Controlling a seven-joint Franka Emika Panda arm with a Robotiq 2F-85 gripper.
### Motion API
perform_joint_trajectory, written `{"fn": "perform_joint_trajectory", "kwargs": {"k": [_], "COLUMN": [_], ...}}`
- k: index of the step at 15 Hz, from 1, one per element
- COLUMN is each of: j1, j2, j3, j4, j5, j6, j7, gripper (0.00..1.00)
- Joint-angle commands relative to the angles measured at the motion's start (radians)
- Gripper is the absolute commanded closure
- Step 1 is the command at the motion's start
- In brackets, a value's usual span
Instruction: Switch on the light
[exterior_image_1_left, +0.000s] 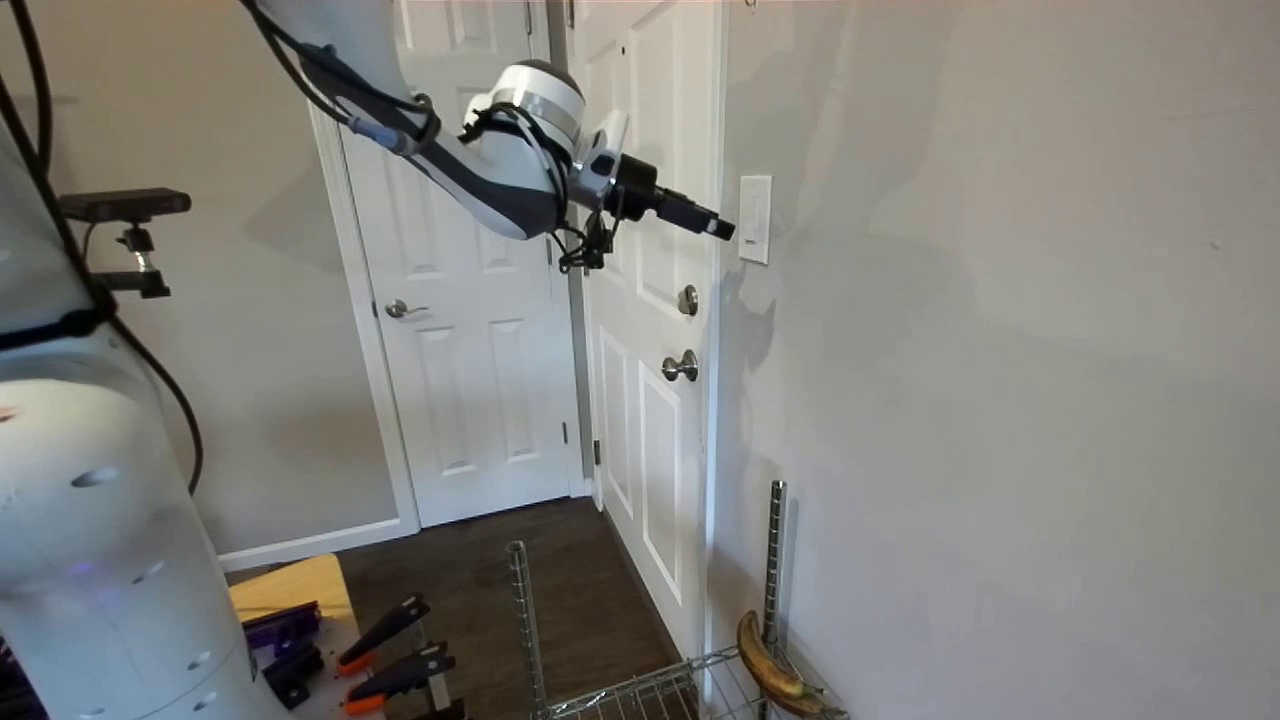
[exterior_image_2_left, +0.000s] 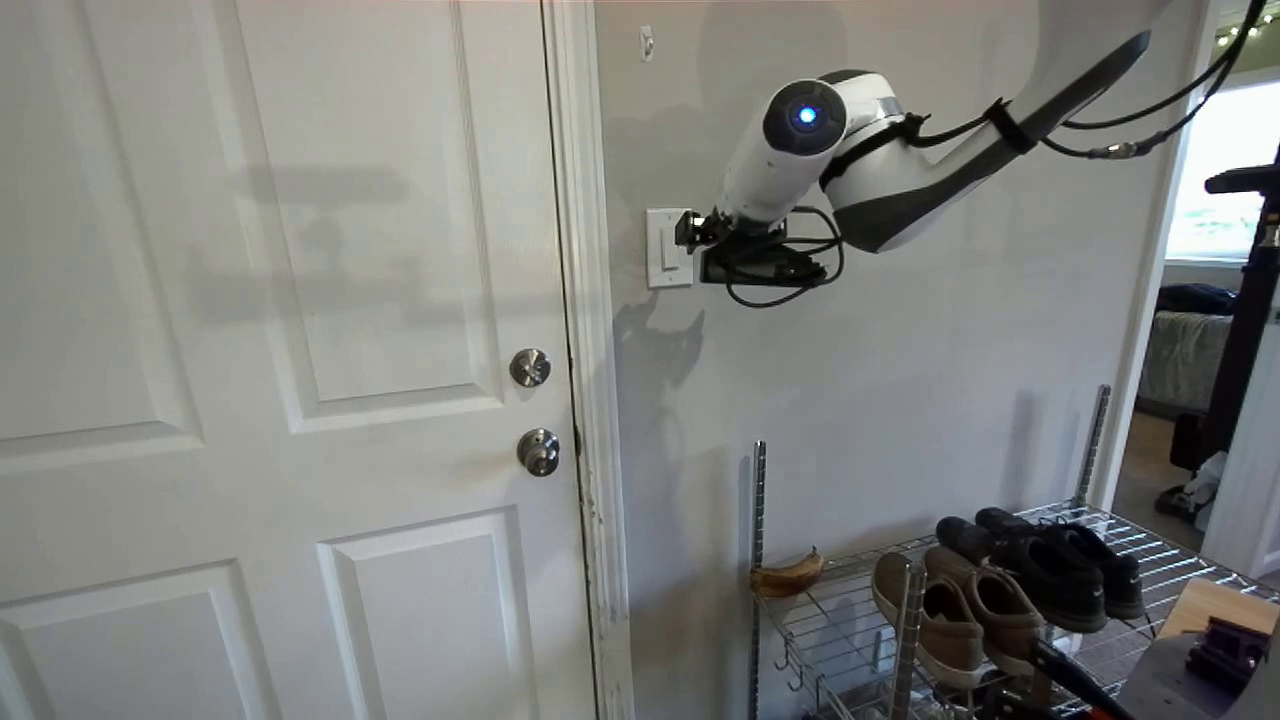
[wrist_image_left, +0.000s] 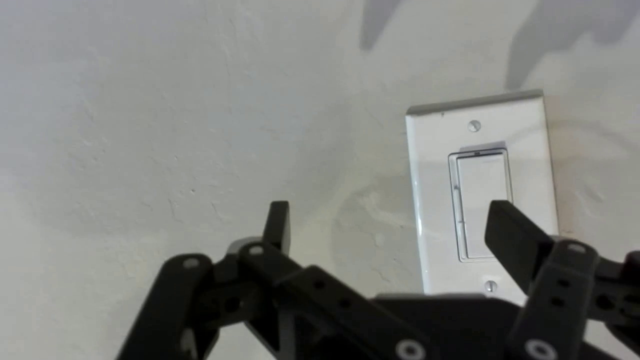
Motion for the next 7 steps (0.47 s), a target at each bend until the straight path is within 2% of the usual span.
{"fn": "perform_joint_trajectory", "kwargs": {"k": [1, 7], "j1": [0.007, 0.008], "j2": [-0.016, -0.018], "j3": [-0.003, -0.004], "j4": [-0.018, -0.021], "j5": [0.014, 0.016], "j6": [-0.001, -0.001], "j7": [0.002, 0.002], "gripper": [0.00, 0.00]}}
